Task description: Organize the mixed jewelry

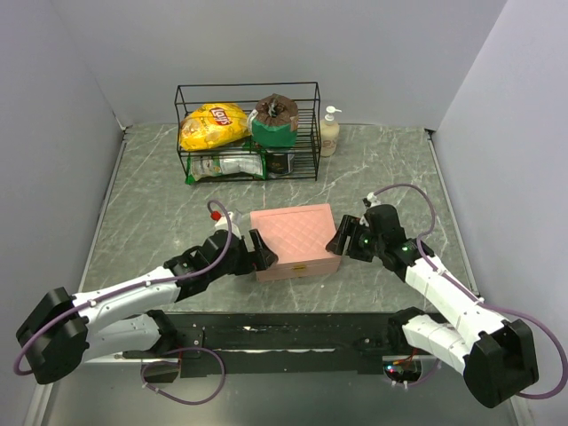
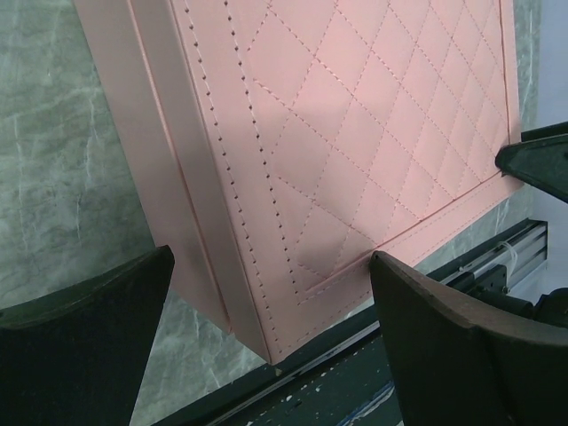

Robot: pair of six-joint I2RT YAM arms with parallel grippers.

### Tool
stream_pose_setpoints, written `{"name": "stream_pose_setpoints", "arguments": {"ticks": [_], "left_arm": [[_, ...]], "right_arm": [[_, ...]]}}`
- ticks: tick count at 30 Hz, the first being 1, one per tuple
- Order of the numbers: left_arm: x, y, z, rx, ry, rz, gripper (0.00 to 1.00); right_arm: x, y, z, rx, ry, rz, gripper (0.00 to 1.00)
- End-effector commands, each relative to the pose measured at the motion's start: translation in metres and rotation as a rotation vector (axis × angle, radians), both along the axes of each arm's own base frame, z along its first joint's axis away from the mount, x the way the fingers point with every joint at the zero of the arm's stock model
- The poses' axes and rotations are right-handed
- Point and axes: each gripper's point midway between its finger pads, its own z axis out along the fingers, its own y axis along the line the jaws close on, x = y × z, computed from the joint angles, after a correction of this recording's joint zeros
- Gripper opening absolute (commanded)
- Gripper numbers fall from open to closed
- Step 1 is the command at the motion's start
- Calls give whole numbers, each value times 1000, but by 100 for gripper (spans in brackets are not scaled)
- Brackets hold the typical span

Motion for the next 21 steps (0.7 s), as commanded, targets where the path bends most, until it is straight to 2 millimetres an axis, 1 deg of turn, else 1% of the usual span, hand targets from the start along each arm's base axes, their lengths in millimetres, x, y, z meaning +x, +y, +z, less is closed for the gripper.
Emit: {"name": "stream_pose_setpoints", "arguments": {"ticks": [1,2,3,4,8,10,14,16,18,21], "left_arm": [[-5,14,-17,75,21,26,99],[-4,15,-18,89,21,27,99],[-3,15,-16,96,23,29,99],[-2,15,-17,103,24,28,99],[-2,13,-18,103,30,28,99],[-3,15,-23,115,41,30,99],[-5,16,-25,114,55,40,93],[-3,18,-24,116,51,60,92],[-1,21,-22,127,44,77,93],[2,23,-11,119,15,89,98]], "right_arm": [[-8,-14,-18,-81,42,-34,73],[-9,-16,-21,-96,56,-39,73],[-8,-17,-19,-103,58,-45,73],[-9,-21,-21,-128,72,-57,72],[-13,-21,-26,-144,96,-59,70],[-14,-21,-29,-149,103,-66,69],[-13,-20,-28,-152,104,-71,66],[-12,-22,-27,-170,106,-83,66],[-11,-23,-25,-178,106,-83,66],[-7,-21,-17,-169,74,-78,69]]}}
